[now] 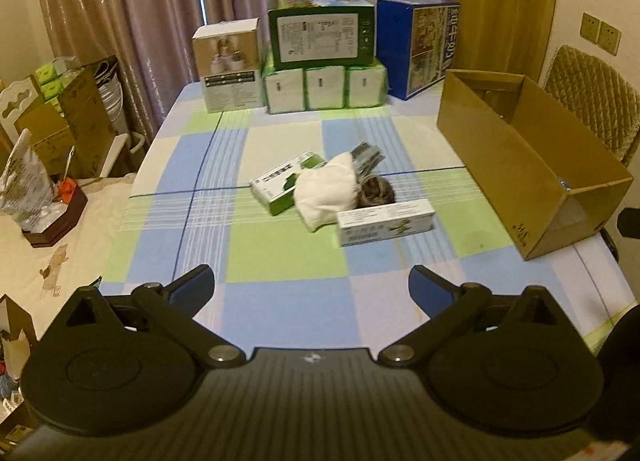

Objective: Organize objects
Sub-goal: 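Move both tools back over the table toward the remaining items, then grasp the long white medicine box with the right tool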

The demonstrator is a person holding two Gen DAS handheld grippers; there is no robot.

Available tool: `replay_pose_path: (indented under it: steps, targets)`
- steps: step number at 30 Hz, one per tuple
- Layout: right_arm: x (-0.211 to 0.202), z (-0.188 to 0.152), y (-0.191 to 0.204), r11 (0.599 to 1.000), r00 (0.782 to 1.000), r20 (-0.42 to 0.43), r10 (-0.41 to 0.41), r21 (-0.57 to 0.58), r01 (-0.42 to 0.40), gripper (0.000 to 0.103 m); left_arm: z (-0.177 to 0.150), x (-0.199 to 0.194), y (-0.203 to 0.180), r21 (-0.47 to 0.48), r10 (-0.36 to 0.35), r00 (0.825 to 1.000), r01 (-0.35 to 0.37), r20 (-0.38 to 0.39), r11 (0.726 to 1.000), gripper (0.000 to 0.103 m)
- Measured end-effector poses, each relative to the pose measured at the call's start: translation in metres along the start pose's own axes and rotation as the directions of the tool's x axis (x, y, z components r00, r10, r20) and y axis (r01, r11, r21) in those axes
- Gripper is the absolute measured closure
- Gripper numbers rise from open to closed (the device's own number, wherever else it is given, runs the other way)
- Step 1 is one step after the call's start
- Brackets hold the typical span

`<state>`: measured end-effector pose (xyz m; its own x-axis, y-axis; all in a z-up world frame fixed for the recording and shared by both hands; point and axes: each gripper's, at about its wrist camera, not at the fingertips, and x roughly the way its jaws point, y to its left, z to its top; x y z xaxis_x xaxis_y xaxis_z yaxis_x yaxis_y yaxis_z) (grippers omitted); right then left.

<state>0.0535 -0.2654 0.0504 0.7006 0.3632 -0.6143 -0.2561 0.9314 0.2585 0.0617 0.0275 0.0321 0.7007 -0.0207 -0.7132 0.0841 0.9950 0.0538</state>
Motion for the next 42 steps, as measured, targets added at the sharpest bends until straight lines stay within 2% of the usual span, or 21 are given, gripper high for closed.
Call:
replay_pose_path:
  steps: [11, 22, 36, 42]
  targets:
    - [0.02, -0.006, 0.021, 0.996, 0.999, -0.035, 0.023, -0.083, -0.026, 0.002, -0.006, 0.01, 0.019, -0.033, -0.003, 1.0, 0.003, -0.015, 0.999, 0.001]
    - [0.047, -0.007, 0.034, 0.981, 0.996, -0.069, 0.05, -0.182, -0.062, 0.002, -0.002, 0.03, 0.026, -0.015, -0.008, 0.999, 0.008, -0.035, 1.0, 0.001]
    - [0.117, 0.002, 0.049, 0.913, 0.986, -0.137, 0.094, -0.383, -0.141, 0.002, 0.009, 0.071, 0.038, 0.02, -0.037, 0.997, 0.039, -0.074, 0.999, 0.001]
    - [0.16, 0.004, 0.054, 0.855, 0.977, -0.189, 0.096, -0.488, -0.178, 0.002, 0.016, 0.095, 0.041, 0.055, -0.051, 0.995, 0.056, -0.086, 0.997, 0.001]
